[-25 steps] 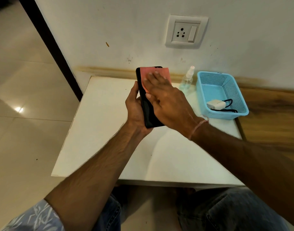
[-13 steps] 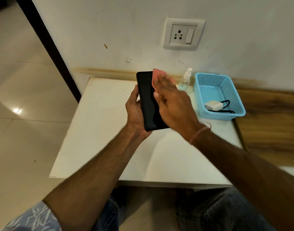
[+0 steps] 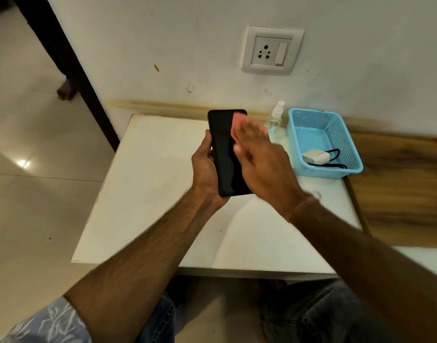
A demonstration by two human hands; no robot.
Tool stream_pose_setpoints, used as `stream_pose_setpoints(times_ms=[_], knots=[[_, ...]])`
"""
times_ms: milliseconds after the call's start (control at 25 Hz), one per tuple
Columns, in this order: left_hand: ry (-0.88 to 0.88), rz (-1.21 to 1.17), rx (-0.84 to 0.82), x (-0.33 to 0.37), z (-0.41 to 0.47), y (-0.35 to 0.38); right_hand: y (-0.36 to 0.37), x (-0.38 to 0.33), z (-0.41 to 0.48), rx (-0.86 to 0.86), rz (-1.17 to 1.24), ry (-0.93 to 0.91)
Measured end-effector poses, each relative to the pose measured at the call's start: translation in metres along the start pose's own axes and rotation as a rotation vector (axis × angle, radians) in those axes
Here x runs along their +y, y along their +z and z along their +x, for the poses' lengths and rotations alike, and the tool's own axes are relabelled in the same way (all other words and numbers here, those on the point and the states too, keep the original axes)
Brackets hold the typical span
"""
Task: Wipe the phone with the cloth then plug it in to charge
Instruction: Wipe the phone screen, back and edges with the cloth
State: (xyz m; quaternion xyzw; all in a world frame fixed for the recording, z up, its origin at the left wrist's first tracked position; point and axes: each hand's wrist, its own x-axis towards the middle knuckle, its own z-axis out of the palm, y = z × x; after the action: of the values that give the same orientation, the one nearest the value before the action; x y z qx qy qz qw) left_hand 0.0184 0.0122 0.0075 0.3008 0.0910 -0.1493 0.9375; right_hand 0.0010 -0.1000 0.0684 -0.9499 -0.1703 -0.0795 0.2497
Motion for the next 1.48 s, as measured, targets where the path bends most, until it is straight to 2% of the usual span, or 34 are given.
stream_pose_setpoints(times_ms=[160, 360, 520, 640, 760, 880, 1000, 1120, 1320, 1400, 1480], knots=[[0.010, -0.011, 0.023, 0.001, 0.000, -0.001, 0.006, -0.006, 0.041, -0.015, -0.047, 0.054], [0.004, -0.061, 0.003, 0.011, 0.000, -0.003, 0.012, -0.008, -0.047, -0.008, 0.090, -0.011], [-0.022, -0.098, -0.055, 0.008, -0.005, 0.004, 0.011, -0.003, -0.097, 0.014, 0.142, 0.061], [-0.036, -0.112, -0.065, 0.005, -0.007, 0.008, 0.019, -0.015, -0.096, 0.055, 0.127, 0.058], [-0.066, -0.091, -0.098, 0.007, -0.009, 0.007, 0.035, -0.032, -0.097, 0.017, 0.072, -0.079], [-0.064, -0.108, -0.085, 0.009, -0.010, 0.006, 0.026, -0.018, -0.094, -0.053, -0.001, -0.209], [-0.020, -0.154, -0.048, 0.009, -0.009, 0.007, 0.009, 0.008, -0.086, -0.031, -0.013, -0.091], [-0.017, -0.156, -0.051, 0.010, -0.010, 0.007, 0.012, 0.003, -0.086, 0.038, 0.054, 0.060], [-0.081, -0.150, -0.050, 0.015, -0.012, 0.007, 0.033, -0.031, -0.100, -0.059, 0.069, -0.224], [-0.079, -0.109, -0.045, 0.019, -0.012, 0.008, 0.029, -0.033, -0.086, -0.071, 0.086, -0.207], [-0.058, -0.053, -0.033, 0.016, -0.013, 0.011, 0.023, -0.035, -0.060, -0.072, 0.111, -0.114]])
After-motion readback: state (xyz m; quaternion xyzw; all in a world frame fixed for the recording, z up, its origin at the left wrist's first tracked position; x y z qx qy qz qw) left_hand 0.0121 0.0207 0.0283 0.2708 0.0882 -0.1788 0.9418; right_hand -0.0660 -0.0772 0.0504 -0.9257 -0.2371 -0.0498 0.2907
